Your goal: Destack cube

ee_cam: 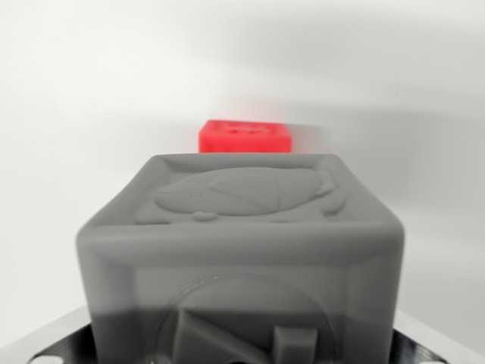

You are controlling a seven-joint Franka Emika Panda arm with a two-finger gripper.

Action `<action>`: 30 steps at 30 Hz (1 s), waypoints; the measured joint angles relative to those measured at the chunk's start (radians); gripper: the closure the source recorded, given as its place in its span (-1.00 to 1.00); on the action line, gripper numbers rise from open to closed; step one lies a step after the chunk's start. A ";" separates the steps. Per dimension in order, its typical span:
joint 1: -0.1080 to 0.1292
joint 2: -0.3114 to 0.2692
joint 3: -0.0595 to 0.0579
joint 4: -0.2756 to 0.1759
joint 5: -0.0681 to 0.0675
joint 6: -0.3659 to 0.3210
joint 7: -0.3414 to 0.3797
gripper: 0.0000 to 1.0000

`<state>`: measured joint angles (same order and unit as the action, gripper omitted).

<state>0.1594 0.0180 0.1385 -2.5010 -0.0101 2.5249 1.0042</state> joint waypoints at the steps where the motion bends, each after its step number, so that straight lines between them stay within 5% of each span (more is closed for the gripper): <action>1: 0.000 -0.002 0.000 0.002 0.000 -0.002 0.000 1.00; 30: -0.026 0.113 -0.061 0.098 -0.002 0.005 0.089 1.00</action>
<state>0.1334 0.1307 0.0770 -2.4031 -0.0124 2.5294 1.0936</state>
